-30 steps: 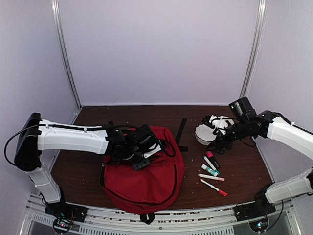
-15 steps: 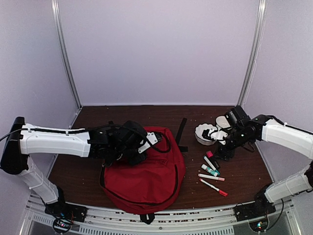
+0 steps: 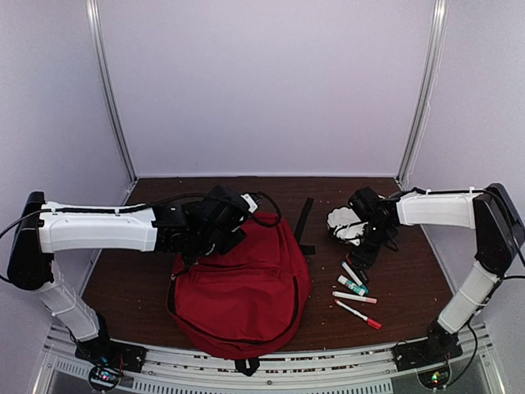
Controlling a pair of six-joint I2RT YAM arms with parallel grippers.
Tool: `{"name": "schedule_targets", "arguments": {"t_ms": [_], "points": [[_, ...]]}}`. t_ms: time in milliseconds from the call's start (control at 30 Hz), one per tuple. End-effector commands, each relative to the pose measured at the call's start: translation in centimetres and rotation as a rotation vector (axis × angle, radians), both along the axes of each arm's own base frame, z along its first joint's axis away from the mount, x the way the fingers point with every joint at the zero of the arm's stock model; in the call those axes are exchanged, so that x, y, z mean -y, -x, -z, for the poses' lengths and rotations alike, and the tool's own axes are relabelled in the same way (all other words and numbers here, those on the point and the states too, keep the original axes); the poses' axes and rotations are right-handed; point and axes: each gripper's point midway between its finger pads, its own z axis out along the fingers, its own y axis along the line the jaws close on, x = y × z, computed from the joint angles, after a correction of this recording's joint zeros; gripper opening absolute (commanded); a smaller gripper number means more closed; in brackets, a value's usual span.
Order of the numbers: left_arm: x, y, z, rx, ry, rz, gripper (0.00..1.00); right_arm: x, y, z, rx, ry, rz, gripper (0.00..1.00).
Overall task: Pack the student bag
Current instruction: Pick up the pen from the center of the board.
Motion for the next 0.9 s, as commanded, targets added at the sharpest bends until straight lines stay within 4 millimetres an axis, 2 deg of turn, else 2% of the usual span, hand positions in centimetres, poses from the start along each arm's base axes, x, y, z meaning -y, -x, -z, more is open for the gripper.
{"name": "schedule_targets", "arguments": {"t_ms": [0,200,333,567,867], "points": [[-0.5,-0.1,-0.4,0.011,0.035,-0.044,0.61,0.5,-1.8,0.0,0.031,0.027,0.051,0.57],[-0.8,0.1,-0.2,0.004,0.04,-0.056,0.61,0.5,-1.4,1.2,-0.036,0.014,0.056,0.54],[-0.7,0.1,0.1,-0.01,0.036,-0.056,0.61,1.2,-0.6,2.2,-0.086,0.047,0.059,0.54],[-0.6,0.4,-0.1,-0.027,0.056,-0.048,0.61,2.2,0.7,2.4,-0.156,0.065,0.069,0.55],[-0.7,0.6,-0.2,-0.031,0.063,-0.049,0.61,2.8,1.7,3.0,-0.222,0.064,0.1,0.43]]}}
